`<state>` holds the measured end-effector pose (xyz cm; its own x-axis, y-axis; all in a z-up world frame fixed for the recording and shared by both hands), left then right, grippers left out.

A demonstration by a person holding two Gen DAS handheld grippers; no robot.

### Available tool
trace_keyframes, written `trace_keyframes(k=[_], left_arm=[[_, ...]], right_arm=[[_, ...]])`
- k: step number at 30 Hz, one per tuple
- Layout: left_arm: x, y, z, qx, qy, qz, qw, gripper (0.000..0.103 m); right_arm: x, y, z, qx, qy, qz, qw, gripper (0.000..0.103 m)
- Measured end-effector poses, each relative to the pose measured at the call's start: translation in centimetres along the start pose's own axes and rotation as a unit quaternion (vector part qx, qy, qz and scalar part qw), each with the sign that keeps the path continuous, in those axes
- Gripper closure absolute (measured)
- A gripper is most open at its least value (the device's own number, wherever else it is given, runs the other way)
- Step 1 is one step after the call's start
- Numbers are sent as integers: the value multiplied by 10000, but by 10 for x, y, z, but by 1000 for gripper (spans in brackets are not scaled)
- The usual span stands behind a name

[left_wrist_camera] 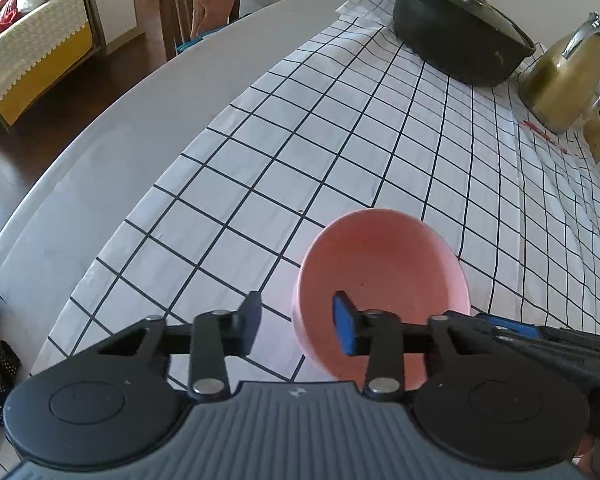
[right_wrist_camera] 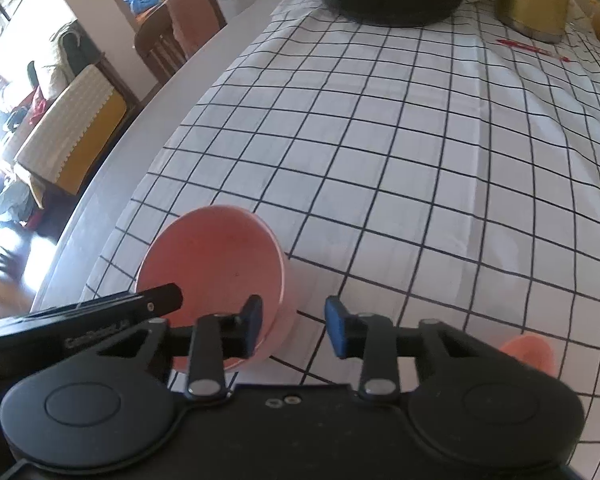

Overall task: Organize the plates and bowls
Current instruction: 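Grasp the pink bowl rim with both tools, then lift the pink bowl and carry it with both tools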

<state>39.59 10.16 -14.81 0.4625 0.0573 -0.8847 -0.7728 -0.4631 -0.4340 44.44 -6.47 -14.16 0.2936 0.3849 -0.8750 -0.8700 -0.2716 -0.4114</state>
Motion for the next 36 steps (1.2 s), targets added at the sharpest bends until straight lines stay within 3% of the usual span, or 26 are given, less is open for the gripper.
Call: trace_keyframes(k=[4,7,13,22,36], left_arm=[[1,0,-5,91,11,3,10000,72],[2,0,-7,138,-6,27,9999,83],[1,3,-11,253,-91,25,9996,90],[-18,17,-23,590,-17,18,9983,91],[-88,61,-54,1043,437,62,9936,91]], right_arm=[[5,-1,3,-31,-25,65,10000,87],[5,-1,5,-36,-42,94,9999,93],[4,1,7,-97,130,94,9998,94],[-15,13,6,-97,311,32,9995,95],[-101,56,-3,201,666,-345,9970,96]])
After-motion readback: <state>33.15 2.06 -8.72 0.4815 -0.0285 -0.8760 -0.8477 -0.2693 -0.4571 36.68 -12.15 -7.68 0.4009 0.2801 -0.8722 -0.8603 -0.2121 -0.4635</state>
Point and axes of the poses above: each gripper's, at about its wrist camera, not at the fingertips, and x roughly the way its jaws point, z to its left, y to its underside, the point moved 5 cm from there along x, roughly the way its jaws point, and after that the axes turned 3 degrees about -x, right-handed, at the moved point
